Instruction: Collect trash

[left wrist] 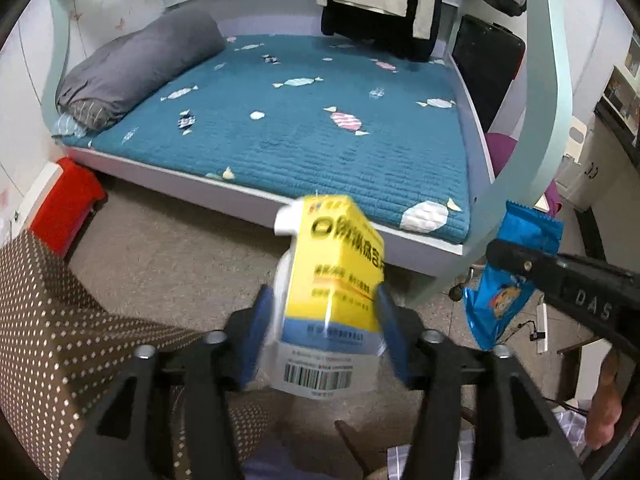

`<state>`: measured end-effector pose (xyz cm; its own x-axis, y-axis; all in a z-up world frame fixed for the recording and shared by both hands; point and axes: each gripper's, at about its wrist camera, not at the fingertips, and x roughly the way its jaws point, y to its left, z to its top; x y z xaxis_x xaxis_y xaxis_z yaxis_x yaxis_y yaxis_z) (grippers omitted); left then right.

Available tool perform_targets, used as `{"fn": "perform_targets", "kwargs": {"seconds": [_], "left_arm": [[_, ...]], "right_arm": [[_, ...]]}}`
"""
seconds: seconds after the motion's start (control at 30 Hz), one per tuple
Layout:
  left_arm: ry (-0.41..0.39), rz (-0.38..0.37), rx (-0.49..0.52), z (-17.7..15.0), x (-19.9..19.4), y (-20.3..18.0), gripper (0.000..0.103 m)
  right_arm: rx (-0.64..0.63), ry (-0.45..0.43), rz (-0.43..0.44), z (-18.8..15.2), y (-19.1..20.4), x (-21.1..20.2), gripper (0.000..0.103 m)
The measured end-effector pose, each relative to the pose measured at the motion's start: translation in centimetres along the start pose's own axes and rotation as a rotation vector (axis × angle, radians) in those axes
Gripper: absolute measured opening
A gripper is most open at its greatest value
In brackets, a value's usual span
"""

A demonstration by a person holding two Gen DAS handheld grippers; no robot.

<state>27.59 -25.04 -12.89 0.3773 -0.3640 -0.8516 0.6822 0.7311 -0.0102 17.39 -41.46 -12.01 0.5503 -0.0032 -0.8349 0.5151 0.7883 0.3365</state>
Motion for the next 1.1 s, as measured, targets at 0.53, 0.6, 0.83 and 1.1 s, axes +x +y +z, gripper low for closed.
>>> {"fn": "perform_targets", "kwargs": {"seconds": [0.53,0.6,0.83,1.1], "left_arm": [[0.011,0.049,-0.058,-1.0,-0.3,2.6,0.075],[0.007,0.052,-0.065,-1.1,-0.6,3.0,0.075],[0.001,0.062,-0.07,-1.5,-1.3,3.2,0.075],[-0.017,0.064,-0.092,-3.4,-3.1,2.9,0.077]], "right_arm": [[-0.098,-0.002,-0.031,1.2,2.8,2.1,0.017],[-0.081,-0.007,-0.045,1.4,2.7,1.9,0.075],[-0.115,-0.015,-0.059,0.4,2.9,1.6,0.086],[-0.151,-0.034,-0.064,-1.6,3.2,-0.6,0.086]]}}
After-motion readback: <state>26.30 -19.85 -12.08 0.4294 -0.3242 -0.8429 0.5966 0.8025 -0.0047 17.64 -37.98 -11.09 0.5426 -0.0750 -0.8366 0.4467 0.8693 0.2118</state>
